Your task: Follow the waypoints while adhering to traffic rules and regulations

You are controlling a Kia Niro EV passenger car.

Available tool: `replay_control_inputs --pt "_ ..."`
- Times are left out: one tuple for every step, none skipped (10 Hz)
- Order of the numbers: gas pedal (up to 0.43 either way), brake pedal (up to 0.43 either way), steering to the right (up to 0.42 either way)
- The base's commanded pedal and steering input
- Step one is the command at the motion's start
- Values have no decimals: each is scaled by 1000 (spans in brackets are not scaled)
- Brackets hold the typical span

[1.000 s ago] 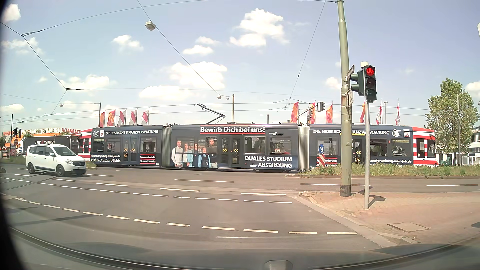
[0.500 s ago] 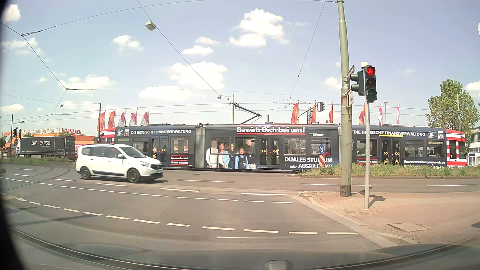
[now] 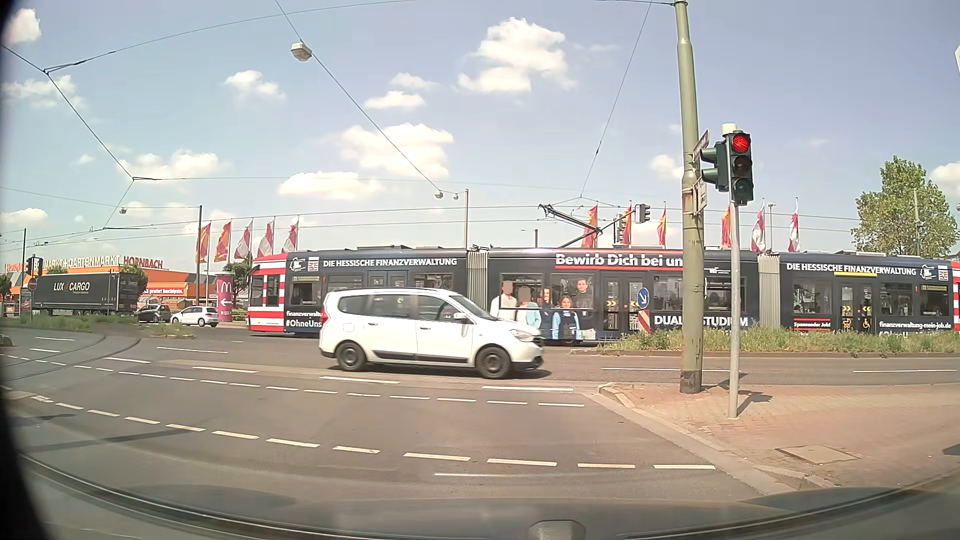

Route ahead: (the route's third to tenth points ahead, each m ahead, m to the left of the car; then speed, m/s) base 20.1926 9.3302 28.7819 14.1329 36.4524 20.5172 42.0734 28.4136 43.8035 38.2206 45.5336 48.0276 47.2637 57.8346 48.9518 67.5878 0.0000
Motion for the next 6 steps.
replay_control_inputs --pt "0 348 -48" --pt "0 348 -49" --pt "0 348 -48" --pt "0 348 -48" --pt "0 348 -48" --pt "0 348 -49"
